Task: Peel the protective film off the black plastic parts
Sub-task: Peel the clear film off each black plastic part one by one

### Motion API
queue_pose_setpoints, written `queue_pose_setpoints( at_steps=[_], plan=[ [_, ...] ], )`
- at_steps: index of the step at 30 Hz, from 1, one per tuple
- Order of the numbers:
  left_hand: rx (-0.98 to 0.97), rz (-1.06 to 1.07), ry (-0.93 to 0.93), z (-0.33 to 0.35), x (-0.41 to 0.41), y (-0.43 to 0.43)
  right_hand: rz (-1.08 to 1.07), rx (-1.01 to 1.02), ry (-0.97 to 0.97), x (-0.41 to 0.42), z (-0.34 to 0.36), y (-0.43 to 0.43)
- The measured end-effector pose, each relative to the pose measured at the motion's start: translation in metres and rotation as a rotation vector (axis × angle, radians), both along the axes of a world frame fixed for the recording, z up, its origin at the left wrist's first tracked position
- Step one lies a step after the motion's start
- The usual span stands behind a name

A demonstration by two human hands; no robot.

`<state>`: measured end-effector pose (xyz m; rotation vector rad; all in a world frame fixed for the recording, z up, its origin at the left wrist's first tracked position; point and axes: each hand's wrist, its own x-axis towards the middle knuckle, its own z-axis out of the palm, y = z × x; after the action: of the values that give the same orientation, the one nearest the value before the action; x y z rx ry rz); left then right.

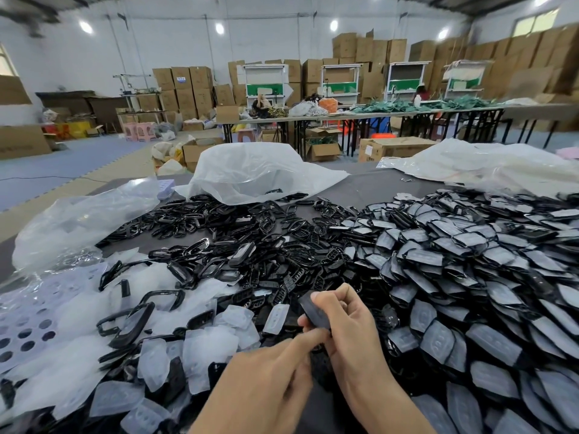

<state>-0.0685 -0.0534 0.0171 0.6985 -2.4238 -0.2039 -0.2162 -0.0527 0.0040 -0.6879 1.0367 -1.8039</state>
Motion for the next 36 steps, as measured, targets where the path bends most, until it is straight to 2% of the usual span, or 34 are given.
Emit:
queue_pose_setpoints(
  at_steps=[3, 7, 12, 22, 24, 27, 30, 32, 36],
  plan=[
    [-0.017, 0.046, 0.066, 0.000, 0.004, -0.006, -0.031, 0.016, 0.098, 0.002, 0.000, 0.000],
    [-0.115, 0.115, 0.001, -0.001, 0.010, -0.012, -0.004, 0.025, 0.182, 0.007, 0.004, 0.004],
    [-0.167, 0.321, -0.024, 0.000, 0.013, -0.016, -0.002, 0.056, 0.264, 0.010, 0.004, 0.006],
    [-0.051, 0.360, 0.171, -0.001, 0.011, -0.012, 0.002, 0.088, 0.235, 0.008, 0.006, 0.007],
    [0.053, 0.367, 0.217, -0.005, 0.008, -0.012, 0.017, 0.074, 0.234, 0.007, 0.007, 0.009],
    [0.385, 0.295, 0.448, -0.010, 0.004, -0.015, 0.097, 0.041, 0.198, 0.009, 0.009, 0.010],
    [0.593, 0.255, 0.582, -0.006, -0.001, -0.017, 0.220, -0.006, 0.194, 0.014, 0.005, 0.009],
    [0.659, 0.268, 0.622, -0.007, -0.002, -0.018, 0.237, -0.016, 0.251, 0.014, 0.002, 0.009],
    [0.627, 0.338, 0.660, -0.012, 0.000, -0.023, 0.267, 0.010, 0.417, 0.007, 0.000, 0.009]
  ],
)
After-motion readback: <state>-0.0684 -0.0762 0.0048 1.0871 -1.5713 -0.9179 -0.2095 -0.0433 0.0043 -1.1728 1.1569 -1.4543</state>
